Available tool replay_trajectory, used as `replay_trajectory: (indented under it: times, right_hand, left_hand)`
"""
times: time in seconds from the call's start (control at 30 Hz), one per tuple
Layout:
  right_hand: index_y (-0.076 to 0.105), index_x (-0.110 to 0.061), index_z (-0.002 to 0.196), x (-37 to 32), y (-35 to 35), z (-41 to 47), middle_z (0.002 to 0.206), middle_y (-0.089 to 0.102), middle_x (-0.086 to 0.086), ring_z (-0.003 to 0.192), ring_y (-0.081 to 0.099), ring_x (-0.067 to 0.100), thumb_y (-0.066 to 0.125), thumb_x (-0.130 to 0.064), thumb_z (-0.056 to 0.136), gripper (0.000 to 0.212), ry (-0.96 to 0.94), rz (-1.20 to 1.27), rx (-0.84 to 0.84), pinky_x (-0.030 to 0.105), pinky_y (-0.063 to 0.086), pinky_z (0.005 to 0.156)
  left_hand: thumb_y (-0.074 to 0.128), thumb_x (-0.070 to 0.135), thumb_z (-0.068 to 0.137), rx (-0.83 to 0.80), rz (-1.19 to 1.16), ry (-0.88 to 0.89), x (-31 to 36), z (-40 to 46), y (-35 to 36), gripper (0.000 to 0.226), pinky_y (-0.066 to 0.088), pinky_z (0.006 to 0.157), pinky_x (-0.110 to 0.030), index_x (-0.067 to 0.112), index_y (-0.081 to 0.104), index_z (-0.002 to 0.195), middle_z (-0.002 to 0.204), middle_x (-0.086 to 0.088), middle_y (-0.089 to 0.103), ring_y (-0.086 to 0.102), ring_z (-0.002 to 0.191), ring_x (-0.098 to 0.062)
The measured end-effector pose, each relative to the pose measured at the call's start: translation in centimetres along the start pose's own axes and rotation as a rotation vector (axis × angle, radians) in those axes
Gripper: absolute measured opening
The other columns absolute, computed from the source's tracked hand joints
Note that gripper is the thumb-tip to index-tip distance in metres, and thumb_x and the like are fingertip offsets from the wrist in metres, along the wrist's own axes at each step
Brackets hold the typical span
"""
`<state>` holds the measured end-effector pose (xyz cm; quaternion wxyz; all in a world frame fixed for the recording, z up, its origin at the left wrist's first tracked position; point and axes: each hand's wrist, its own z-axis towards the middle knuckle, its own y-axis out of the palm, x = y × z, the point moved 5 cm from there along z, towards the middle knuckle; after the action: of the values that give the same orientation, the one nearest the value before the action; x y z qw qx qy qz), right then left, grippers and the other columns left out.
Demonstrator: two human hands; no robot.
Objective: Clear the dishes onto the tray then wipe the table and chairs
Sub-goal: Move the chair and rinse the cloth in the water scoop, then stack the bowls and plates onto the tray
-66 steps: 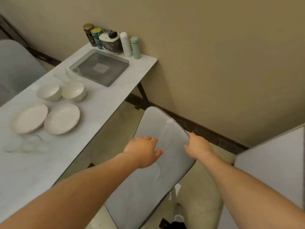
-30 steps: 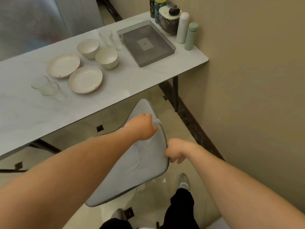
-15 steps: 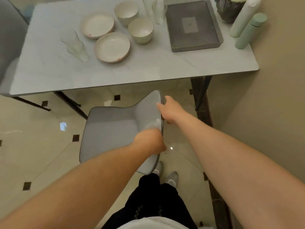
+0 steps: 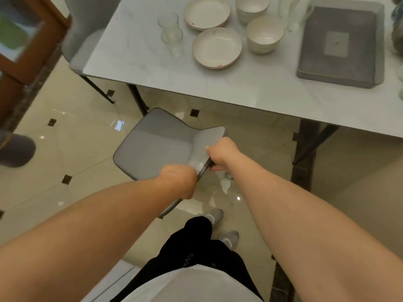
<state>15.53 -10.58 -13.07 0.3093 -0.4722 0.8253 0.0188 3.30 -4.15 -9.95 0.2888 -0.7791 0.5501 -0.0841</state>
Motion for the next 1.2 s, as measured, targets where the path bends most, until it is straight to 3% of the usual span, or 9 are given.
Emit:
replay_trajectory:
  times: [0.07, 0.17, 0.3, 0.4, 0.5, 0.67, 0.83, 1.1, 1.2]
  right_hand:
    - [0.052, -0.007, 0.12, -0.4, 2.5, 0.0, 0.103, 0.07, 0.019, 0.084, 0.074, 0.036, 0.061, -0.031, 0.096, 0.036, -0.011, 0.014, -0.04, 0.05, 0.064, 0.063]
    - [0.055, -0.01, 0.118, -1.7, 5.0, -0.3, 0.107, 0.07, 0.016, 0.085, 0.074, 0.033, 0.054, -0.046, 0.098, 0.041, -0.065, -0.118, -0.133, 0.049, 0.064, 0.069]
    - [0.06, -0.011, 0.12, -3.7, 4.4, -0.2, 0.107, 0.066, 0.009, 0.084, 0.071, 0.026, 0.044, -0.042, 0.104, 0.038, -0.197, -0.407, -0.189, 0.039, 0.063, 0.068]
    - [0.06, -0.005, 0.114, -5.6, 2.7, 0.3, 0.101, 0.069, 0.013, 0.083, 0.072, 0.032, 0.044, -0.038, 0.104, 0.038, -0.281, -0.464, -0.062, 0.049, 0.062, 0.074]
    - [0.061, -0.002, 0.113, -6.7, 1.4, 0.9, 0.098, 0.071, 0.018, 0.086, 0.073, 0.035, 0.044, -0.038, 0.102, 0.042, -0.262, -0.491, -0.069, 0.053, 0.061, 0.081]
    - [0.046, -0.012, 0.146, -9.1, -3.0, 2.2, 0.136, 0.061, 0.007, 0.114, 0.065, 0.031, 0.047, -0.046, 0.1, 0.056, -0.306, -0.582, 0.052, 0.047, 0.054, 0.098]
    - [0.051, -0.018, 0.141, -12.3, -7.3, 3.1, 0.14, 0.059, 0.002, 0.109, 0.068, 0.029, 0.05, -0.044, 0.098, 0.05, -0.368, -0.485, 0.152, 0.044, 0.051, 0.1]
    - [0.048, -0.021, 0.143, -16.9, -16.0, 4.6, 0.134, 0.063, -0.002, 0.112, 0.066, 0.022, 0.05, -0.042, 0.098, 0.05, -0.46, -0.435, 0.148, 0.039, 0.051, 0.099]
    - [0.048, -0.021, 0.144, -18.0, -21.3, 5.5, 0.135, 0.062, -0.001, 0.113, 0.065, 0.022, 0.05, -0.041, 0.097, 0.051, -0.49, -0.427, 0.149, 0.041, 0.052, 0.099]
  left_hand:
    - [0.07, 0.025, 0.086, -0.015, -0.016, -0.048, -2.8, 0.2, 0.4, 0.023, 0.055, 0.073, -0.03, 0.021, 0.066, 0.109, 0.082, 0.002, 0.06, 0.06, 0.073, -0.018]
    - [0.08, 0.027, 0.079, -0.046, -0.004, -0.125, -6.6, 0.1, 0.9, 0.034, 0.059, 0.078, -0.036, 0.022, 0.07, 0.111, 0.086, 0.0, 0.066, 0.064, 0.078, -0.02]
    - [0.087, 0.03, 0.072, -0.06, 0.073, -0.219, -10.4, -0.1, 0.8, 0.042, 0.058, 0.075, -0.036, 0.021, 0.071, 0.11, 0.085, -0.002, 0.066, 0.065, 0.079, -0.022]
    - [0.084, 0.053, 0.071, -0.116, 0.113, -0.17, -12.1, 0.3, -0.3, 0.056, 0.057, 0.08, -0.039, 0.02, 0.068, 0.113, 0.091, 0.0, 0.066, 0.066, 0.086, -0.026]
    - [0.07, 0.055, 0.087, -0.136, 0.054, -0.104, -12.7, 1.7, -3.3, 0.058, 0.054, 0.093, -0.042, 0.012, 0.063, 0.126, 0.101, 0.0, 0.059, 0.064, 0.104, -0.031]
    - [0.055, 0.044, 0.098, 0.143, -0.068, 0.04, -11.7, 4.7, -13.3, 0.039, 0.053, 0.084, -0.039, 0.01, 0.066, 0.113, 0.094, -0.001, 0.061, 0.062, 0.094, -0.028]
    - [0.046, 0.043, 0.101, 0.449, -0.23, 0.092, -9.2, 5.9, -20.7, 0.04, 0.052, 0.076, -0.039, 0.02, 0.044, 0.069, 0.078, -0.001, 0.05, 0.055, 0.082, -0.025]
    - [0.048, 0.046, 0.1, 0.545, -0.282, 0.04, -4.7, 6.2, -29.2, 0.041, 0.042, 0.062, -0.032, 0.022, 0.045, 0.067, 0.074, 0.002, 0.051, 0.052, 0.071, -0.02]
    - [0.048, 0.045, 0.1, 0.553, -0.248, -0.006, -2.3, 6.4, -32.9, 0.034, 0.046, 0.07, -0.034, 0.017, 0.061, 0.086, 0.079, 0.004, 0.052, 0.056, 0.08, -0.022]
